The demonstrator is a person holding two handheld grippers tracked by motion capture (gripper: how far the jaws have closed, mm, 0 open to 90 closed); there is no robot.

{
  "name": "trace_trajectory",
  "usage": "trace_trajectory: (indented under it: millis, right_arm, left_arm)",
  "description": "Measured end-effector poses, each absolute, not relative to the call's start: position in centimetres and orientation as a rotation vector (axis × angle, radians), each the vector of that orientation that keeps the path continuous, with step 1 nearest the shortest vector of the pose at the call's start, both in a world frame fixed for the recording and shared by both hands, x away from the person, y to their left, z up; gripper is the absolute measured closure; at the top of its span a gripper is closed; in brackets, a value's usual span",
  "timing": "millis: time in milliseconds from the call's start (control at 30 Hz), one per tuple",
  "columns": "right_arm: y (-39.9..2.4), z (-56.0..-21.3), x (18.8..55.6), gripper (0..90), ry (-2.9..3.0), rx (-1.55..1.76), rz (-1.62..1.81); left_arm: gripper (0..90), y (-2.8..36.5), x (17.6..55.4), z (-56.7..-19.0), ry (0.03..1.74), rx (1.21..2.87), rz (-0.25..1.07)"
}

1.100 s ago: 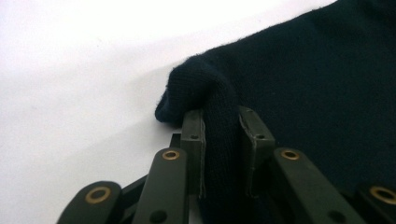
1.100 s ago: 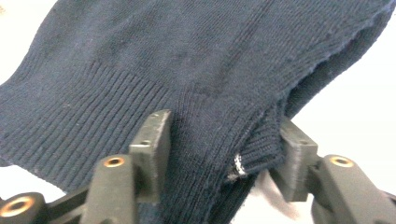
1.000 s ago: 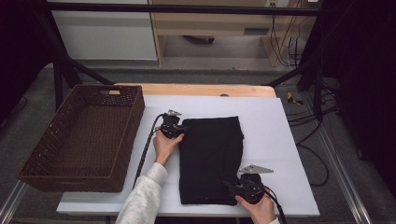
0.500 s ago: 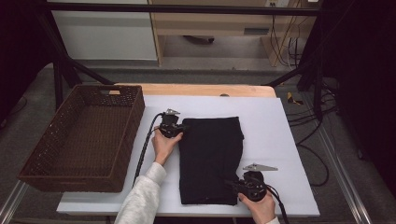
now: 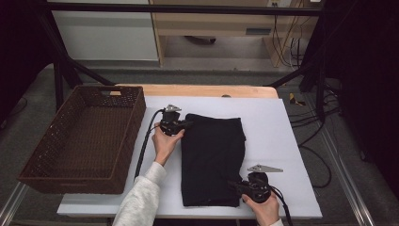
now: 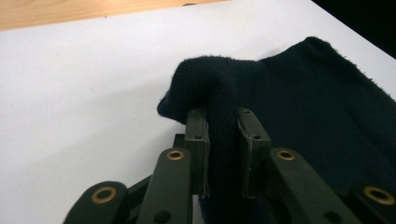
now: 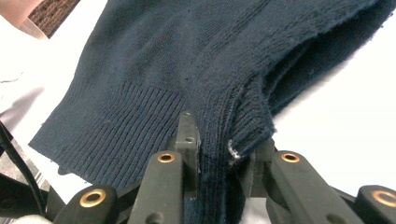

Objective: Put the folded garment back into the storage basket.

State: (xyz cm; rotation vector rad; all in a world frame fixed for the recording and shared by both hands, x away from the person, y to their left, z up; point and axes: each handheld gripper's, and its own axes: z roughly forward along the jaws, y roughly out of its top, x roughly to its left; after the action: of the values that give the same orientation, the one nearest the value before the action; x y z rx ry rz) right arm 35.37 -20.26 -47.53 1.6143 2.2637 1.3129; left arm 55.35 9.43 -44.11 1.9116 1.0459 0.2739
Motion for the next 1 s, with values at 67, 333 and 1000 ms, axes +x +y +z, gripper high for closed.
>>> trace_trajectory:
  millis: [67,333,1000]
  right_arm:
    - [-20.3,-47.5,35.4,73.5,2.264,1.614,1.313]
    - [-20.4,-47.3,35.3,73.9,2.264,1.611,1.319]
    - [-20.6,-47.1,35.2,74.1,2.255,1.610,1.340]
  left_arm:
    - [76.9,9.3,55.3,-43.8,1.035,1.917,0.284]
    - [77.5,8.9,54.8,-42.5,1.001,1.908,0.304]
    - [78.0,7.8,53.4,-38.8,0.891,1.884,0.319]
